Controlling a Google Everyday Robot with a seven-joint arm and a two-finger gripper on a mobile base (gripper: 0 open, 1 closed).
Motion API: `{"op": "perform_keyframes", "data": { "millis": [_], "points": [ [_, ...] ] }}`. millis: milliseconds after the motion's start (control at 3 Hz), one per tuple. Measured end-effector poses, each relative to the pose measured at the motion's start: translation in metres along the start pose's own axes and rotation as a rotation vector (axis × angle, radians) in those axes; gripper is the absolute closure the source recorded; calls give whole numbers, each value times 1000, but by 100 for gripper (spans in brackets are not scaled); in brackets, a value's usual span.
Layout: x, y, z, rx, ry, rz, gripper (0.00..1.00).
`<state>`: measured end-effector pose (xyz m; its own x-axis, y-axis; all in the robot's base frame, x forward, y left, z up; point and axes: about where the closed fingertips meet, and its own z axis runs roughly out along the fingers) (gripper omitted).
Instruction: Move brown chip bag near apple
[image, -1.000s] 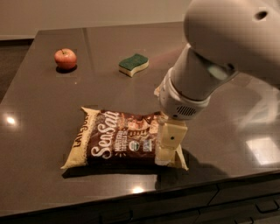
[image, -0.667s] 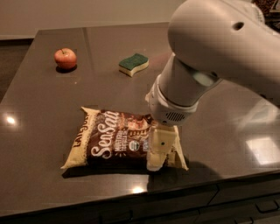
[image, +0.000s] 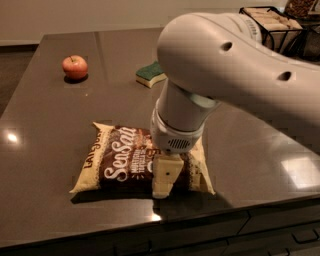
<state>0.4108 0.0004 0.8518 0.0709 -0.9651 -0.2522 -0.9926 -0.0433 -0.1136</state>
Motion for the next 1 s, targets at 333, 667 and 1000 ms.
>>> {"op": "perform_keyframes", "data": {
  "millis": [333, 667, 1000],
  "points": [
    [-7, -2, 1, 5, 6, -6, 40],
    [-15, -8, -6, 17, -7, -2, 64],
    [-29, -22, -22, 39, -47, 10, 87]
  ]
}}
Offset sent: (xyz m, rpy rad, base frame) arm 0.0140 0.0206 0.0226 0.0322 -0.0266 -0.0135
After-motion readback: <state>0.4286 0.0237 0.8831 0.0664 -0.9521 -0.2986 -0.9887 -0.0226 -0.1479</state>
